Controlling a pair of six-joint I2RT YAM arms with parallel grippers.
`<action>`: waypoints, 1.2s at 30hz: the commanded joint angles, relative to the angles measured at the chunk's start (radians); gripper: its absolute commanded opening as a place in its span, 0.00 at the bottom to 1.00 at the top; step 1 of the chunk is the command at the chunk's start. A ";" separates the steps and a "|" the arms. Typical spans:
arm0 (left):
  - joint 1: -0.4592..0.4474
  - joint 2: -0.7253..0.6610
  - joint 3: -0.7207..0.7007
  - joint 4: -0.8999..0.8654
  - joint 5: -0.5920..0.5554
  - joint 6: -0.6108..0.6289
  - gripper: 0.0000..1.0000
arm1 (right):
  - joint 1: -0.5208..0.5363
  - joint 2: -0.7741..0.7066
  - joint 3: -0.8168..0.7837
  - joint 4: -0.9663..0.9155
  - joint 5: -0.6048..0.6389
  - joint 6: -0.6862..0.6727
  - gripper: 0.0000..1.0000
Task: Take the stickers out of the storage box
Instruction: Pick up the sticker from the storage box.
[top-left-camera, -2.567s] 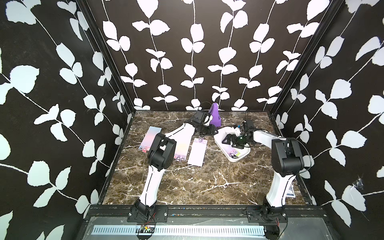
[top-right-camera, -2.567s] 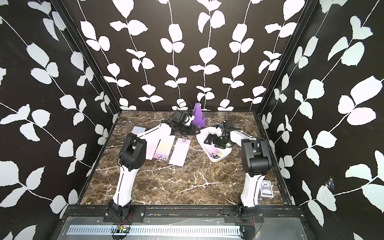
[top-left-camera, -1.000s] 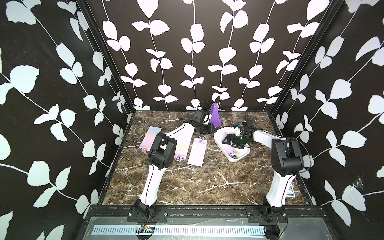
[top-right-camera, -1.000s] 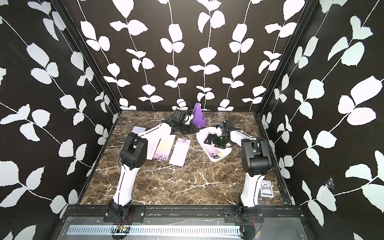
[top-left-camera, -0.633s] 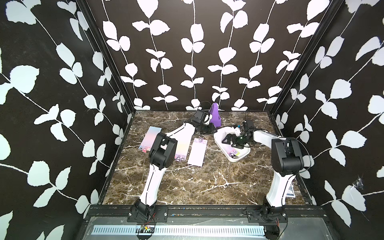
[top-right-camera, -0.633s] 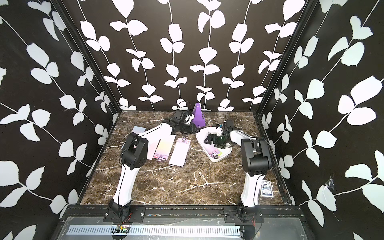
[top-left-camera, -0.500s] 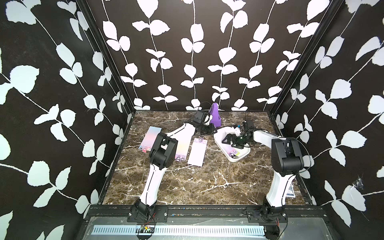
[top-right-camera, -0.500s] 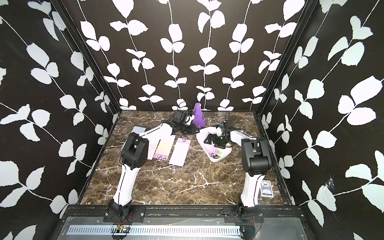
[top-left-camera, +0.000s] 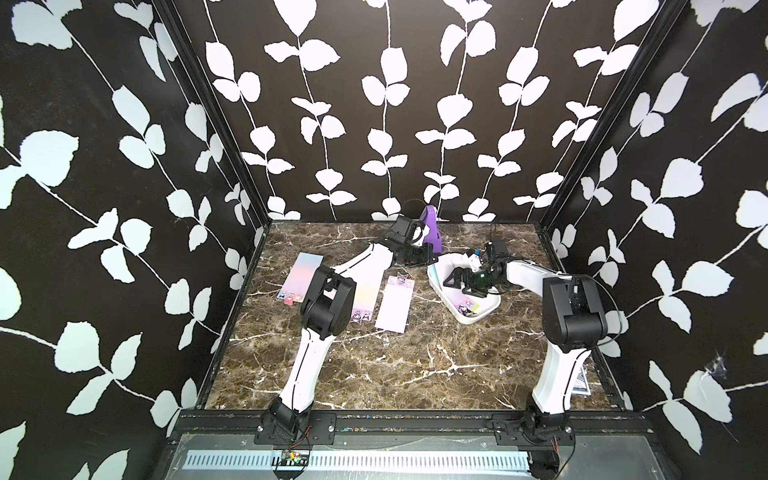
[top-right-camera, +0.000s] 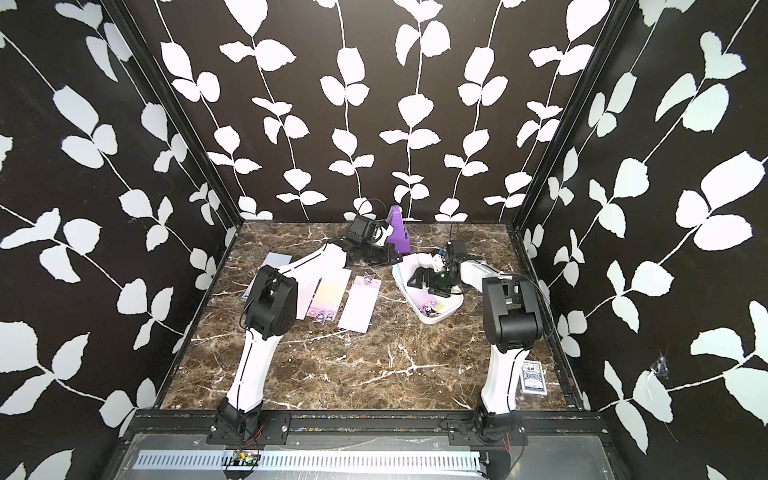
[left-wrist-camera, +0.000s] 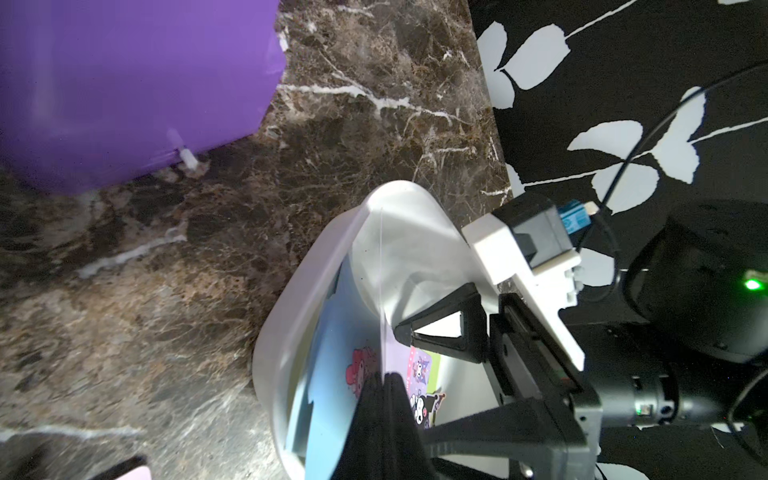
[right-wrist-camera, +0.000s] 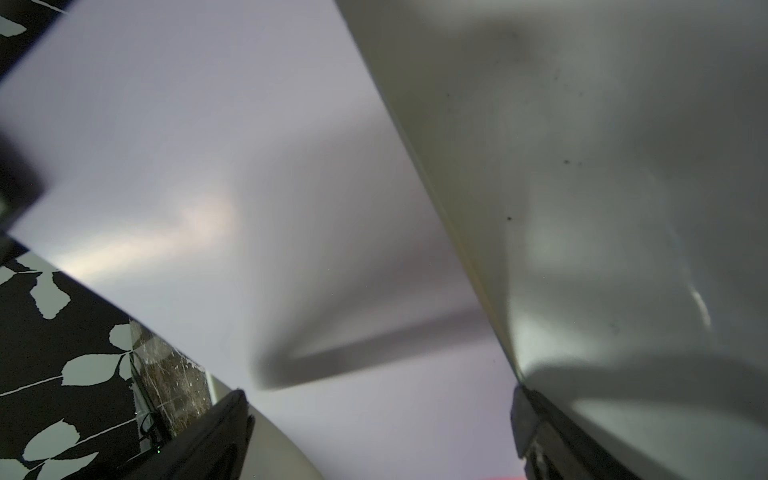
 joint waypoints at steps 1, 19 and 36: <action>0.002 -0.013 0.042 -0.004 0.023 -0.001 0.00 | -0.012 -0.001 -0.003 -0.082 0.098 -0.025 0.99; 0.036 -0.165 -0.030 0.050 0.146 -0.013 0.00 | -0.078 -0.340 -0.059 -0.132 0.232 -0.065 0.99; 0.172 -0.459 -0.360 0.180 0.454 -0.010 0.00 | -0.036 -0.368 -0.107 0.052 -0.381 -0.008 0.99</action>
